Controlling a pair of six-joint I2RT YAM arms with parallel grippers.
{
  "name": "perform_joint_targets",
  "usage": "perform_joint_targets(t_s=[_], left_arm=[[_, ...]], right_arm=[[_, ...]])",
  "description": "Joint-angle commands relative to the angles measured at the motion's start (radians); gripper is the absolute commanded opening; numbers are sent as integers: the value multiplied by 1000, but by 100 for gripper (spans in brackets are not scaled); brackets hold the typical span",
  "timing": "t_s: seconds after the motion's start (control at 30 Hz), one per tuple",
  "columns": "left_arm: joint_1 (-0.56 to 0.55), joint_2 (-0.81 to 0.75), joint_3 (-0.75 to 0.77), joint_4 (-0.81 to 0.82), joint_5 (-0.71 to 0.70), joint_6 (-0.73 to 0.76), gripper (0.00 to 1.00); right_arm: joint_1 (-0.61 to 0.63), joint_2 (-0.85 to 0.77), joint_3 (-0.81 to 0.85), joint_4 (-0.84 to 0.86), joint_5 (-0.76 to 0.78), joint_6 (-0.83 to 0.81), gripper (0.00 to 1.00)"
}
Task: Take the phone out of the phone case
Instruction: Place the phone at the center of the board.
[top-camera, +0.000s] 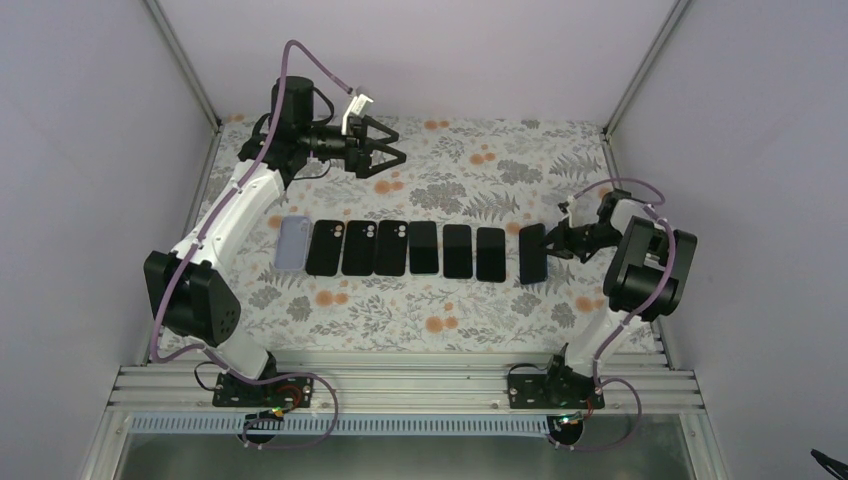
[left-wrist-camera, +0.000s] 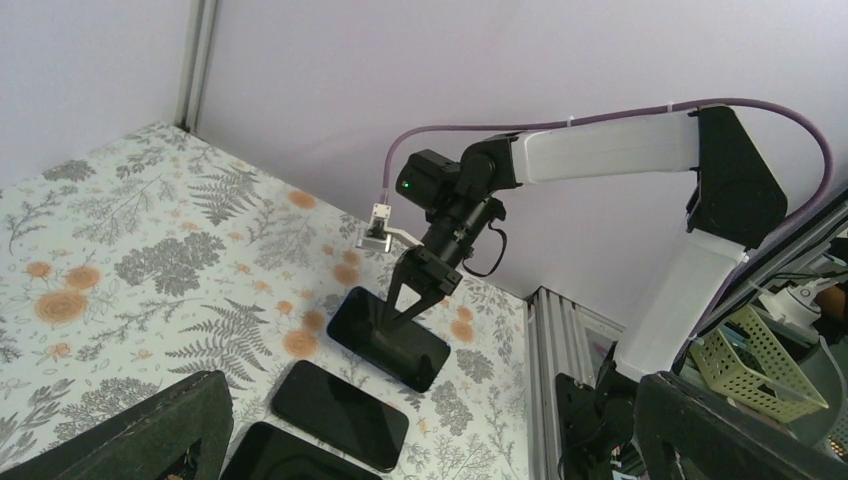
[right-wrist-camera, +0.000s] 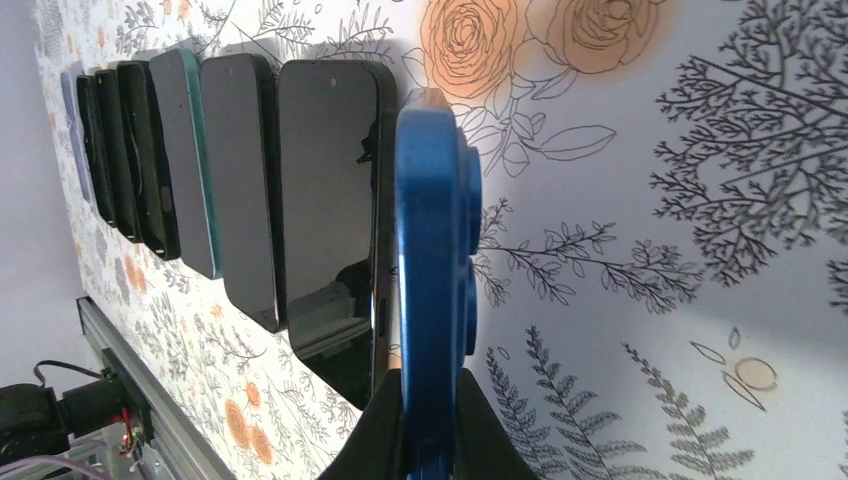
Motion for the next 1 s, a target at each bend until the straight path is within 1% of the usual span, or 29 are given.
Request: perform_joint_targets(t_s=[0.0,0.17,0.33,0.43,0.5,0.67,0.97], left_arm=[[-3,15,-2,26,-6,-3,100],[-3,18,-3,31,-7,-8,100],[-1,18,-9,31,-8,-8,100],[-1,16,-13,26,-10,-6,100],[0,15,-16,26,-13,-5,100],[3,6,-21,26,-21,-6,100],[16,-7,-26,19,-49,-3,100]], right_arm=[[-2,26,1,13,-112,-22,4],[-1,85,5,40,-135,-5,4],[-1,166,22,16,-189,-22,4],[-1,193,21,21,-195,-17,6],[-2,203,21,24,-187,-13,9],[-2,193,33,37,-161,5,29],[-13,175,49,58,-122,46,40]])
